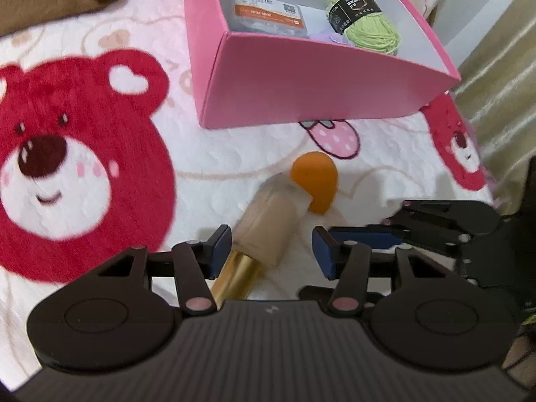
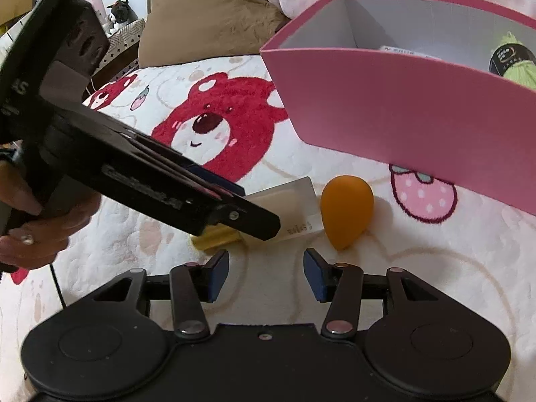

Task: Organize objects
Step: 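Withdraw the left tool from the box toward the gold-capped foundation bottle, then close the left tool on the foundation bottle and lift it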

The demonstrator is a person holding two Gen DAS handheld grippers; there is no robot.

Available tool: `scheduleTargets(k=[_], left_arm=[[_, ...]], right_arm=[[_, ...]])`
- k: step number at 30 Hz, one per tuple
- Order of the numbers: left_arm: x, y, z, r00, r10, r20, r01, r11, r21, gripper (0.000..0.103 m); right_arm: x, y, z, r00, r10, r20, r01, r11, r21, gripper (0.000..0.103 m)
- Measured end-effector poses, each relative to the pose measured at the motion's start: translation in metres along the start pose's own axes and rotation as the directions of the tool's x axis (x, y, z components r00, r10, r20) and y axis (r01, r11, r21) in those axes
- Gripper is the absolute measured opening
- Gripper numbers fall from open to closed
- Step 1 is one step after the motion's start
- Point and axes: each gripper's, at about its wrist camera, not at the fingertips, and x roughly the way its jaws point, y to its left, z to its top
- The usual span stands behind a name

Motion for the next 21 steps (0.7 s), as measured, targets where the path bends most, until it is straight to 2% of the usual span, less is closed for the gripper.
scheduleTargets(k=[6,10,14,21], left_arm=[[0.005,-0.005,-0.004,0.999,-0.019,-0.03,0.017,0.998,-0.06,0.051],[0.01,-0.008,-0.004,0.996,-0.065,-0.057,0.059,0.993,-0.105,0.051],[0.013,-0.014,-0.004,0.994,-0.085,-0.065,0.077,0.99,-0.119,0.051],[0.016,-0.024,-0.006,0.991,-0.123,-0.057,0.115,0.985,-0.128,0.051]], right_arm=[[0.004,0.003,-0.004,0.999,0.019,-0.027,-0.019,1.0,-0.005,0.064],[0.004,0.005,-0.007,0.999,0.013,-0.033,-0.013,1.0,-0.013,0.067],[0.002,0.004,-0.007,1.0,-0.017,-0.024,0.016,1.0,-0.015,0.077],[0.016,-0.001,-0.007,0.994,-0.109,0.002,0.109,0.994,-0.013,0.077]])
